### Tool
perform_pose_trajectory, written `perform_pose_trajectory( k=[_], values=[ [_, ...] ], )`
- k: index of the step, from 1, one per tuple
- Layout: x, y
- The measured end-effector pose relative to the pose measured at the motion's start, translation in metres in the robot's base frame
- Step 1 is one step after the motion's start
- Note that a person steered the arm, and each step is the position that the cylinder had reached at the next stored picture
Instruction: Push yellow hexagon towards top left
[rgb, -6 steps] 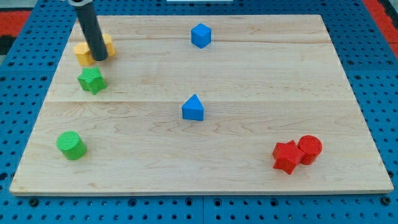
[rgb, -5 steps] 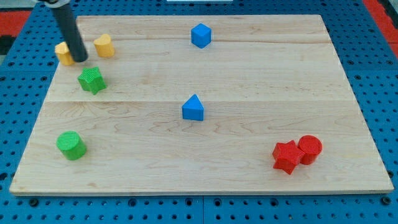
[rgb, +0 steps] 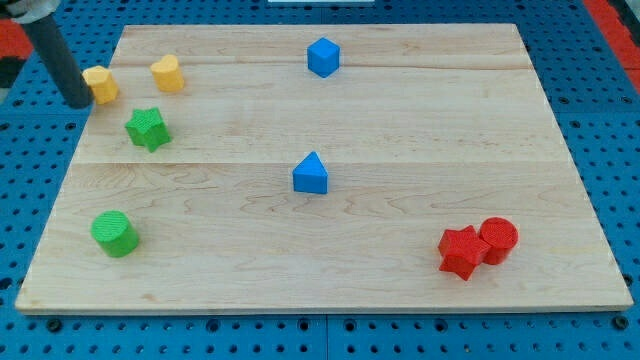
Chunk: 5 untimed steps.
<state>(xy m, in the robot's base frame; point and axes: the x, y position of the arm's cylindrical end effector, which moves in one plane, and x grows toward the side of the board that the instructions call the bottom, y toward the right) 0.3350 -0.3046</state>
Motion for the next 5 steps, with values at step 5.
perform_pose_trajectory(
  k=[5],
  values=[
    [-0.06,0.048]
  ],
)
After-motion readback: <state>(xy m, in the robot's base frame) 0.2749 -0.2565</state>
